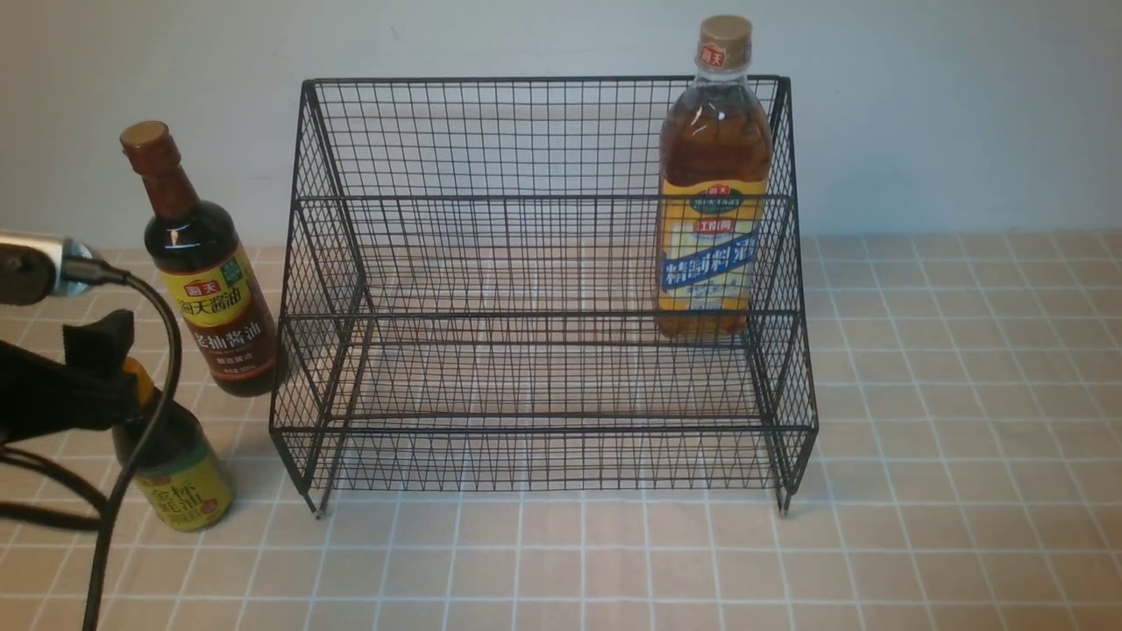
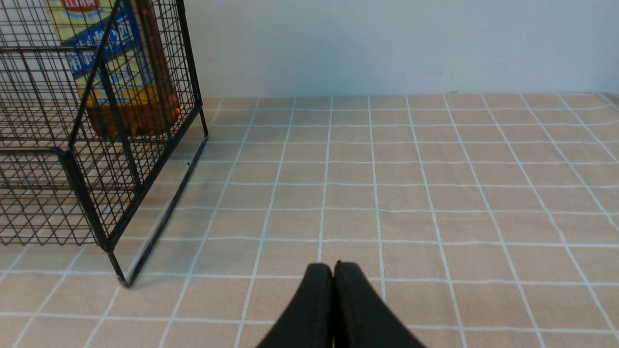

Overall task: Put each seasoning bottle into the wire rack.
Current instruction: Use the left arm to grab the condiment bottle closest to it, then use the left arm to put the condiment bottle back on the shelf, then use the left arm to grab the condiment bottle closest to it, then use the left arm to put the condiment bottle back on the shelf

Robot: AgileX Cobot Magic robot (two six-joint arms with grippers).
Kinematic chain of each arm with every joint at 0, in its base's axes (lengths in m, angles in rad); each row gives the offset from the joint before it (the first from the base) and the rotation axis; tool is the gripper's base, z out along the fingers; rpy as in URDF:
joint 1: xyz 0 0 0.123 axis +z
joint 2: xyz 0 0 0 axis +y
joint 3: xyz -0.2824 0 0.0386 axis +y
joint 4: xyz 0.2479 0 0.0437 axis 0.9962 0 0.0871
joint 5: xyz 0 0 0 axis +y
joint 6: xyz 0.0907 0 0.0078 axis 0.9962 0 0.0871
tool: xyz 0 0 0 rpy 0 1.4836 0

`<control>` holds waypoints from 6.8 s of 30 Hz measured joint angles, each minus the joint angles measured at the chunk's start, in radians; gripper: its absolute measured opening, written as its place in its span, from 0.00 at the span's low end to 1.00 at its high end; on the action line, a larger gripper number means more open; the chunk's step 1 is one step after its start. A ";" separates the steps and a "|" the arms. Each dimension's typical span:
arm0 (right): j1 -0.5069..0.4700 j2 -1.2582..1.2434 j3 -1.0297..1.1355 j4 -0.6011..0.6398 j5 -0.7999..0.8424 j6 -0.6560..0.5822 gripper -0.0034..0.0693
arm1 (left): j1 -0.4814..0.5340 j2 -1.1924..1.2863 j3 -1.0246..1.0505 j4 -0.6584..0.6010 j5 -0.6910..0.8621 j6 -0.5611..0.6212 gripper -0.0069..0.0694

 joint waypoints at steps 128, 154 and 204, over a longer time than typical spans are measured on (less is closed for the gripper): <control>0.000 0.000 0.000 0.000 0.000 0.000 0.03 | -0.038 0.424 -0.503 -0.004 -0.098 -0.074 0.84; 0.000 0.000 0.000 0.000 0.000 0.000 0.03 | -0.038 0.644 -0.540 -0.013 -0.158 -0.089 0.43; 0.000 0.000 0.000 -0.003 0.000 0.000 0.03 | -0.319 0.613 -0.983 -0.012 -0.155 -0.084 0.43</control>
